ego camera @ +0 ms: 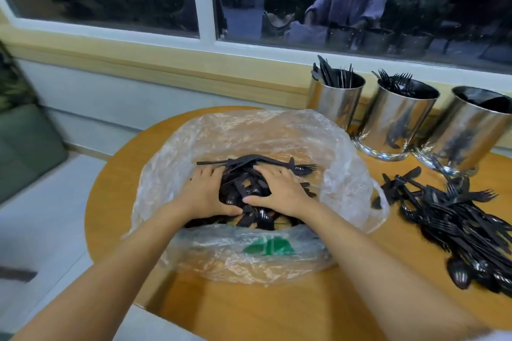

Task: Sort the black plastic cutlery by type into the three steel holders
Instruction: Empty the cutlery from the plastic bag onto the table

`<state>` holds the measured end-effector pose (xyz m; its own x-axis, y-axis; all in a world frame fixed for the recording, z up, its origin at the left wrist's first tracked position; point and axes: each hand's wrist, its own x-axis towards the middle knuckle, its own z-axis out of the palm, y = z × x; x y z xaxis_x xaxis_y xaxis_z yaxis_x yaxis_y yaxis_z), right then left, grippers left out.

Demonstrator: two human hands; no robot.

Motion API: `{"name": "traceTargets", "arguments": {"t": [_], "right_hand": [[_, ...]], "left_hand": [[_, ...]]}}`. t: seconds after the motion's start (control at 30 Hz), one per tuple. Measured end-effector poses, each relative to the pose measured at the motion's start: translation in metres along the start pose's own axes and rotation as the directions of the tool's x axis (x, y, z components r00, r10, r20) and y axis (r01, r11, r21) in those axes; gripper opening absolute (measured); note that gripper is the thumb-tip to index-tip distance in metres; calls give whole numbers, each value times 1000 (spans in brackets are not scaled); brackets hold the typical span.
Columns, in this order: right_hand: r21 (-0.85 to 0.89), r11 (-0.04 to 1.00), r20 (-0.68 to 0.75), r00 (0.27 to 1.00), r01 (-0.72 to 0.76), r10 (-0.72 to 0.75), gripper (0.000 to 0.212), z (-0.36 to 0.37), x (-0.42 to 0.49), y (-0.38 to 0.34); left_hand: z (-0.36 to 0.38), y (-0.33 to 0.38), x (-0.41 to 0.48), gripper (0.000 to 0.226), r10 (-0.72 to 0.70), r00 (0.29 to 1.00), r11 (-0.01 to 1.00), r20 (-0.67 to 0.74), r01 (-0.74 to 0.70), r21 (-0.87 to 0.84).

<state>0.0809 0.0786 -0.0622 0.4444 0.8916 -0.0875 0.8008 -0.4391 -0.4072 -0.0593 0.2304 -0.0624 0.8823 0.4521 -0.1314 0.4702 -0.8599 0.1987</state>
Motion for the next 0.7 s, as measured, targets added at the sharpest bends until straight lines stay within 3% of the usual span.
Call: {"name": "traceTargets", "arguments": {"t": [0.1, 0.17, 0.27, 0.37, 0.43, 0.57, 0.7], "right_hand": [[69, 997, 215, 976, 23, -37, 108, -5, 11, -7], [-7, 999, 315, 948, 39, -35, 117, -6, 17, -9], [-66, 997, 234, 972, 50, -33, 116, -4, 27, -7], [-42, 999, 118, 993, 24, -19, 106, -8, 32, -4], [-73, 997, 104, 995, 13, -5, 102, -9, 32, -5], [-151, 987, 83, 996, 53, -40, 98, -7, 29, -13], [-149, 986, 21, 998, 69, -67, 88, -9, 27, -12]], "left_hand": [[-5, -11, 3, 124, -21, 999, 1000, -30, 21, 5], [-9, -13, 6, 137, 0, 1000, 1000, -5, 0, -31], [-13, -16, 13, 146, 12, 996, 991, 91, 0, -132], [-10, -16, 17, 155, 46, 988, 994, 146, -31, -101], [-9, -13, 19, 142, 34, 992, 997, 118, -25, -74], [-9, -2, 23, 94, 6, 999, 1000, 35, -5, -26], [-9, 8, 25, 79, -38, 998, 999, 53, 39, -24]]}}
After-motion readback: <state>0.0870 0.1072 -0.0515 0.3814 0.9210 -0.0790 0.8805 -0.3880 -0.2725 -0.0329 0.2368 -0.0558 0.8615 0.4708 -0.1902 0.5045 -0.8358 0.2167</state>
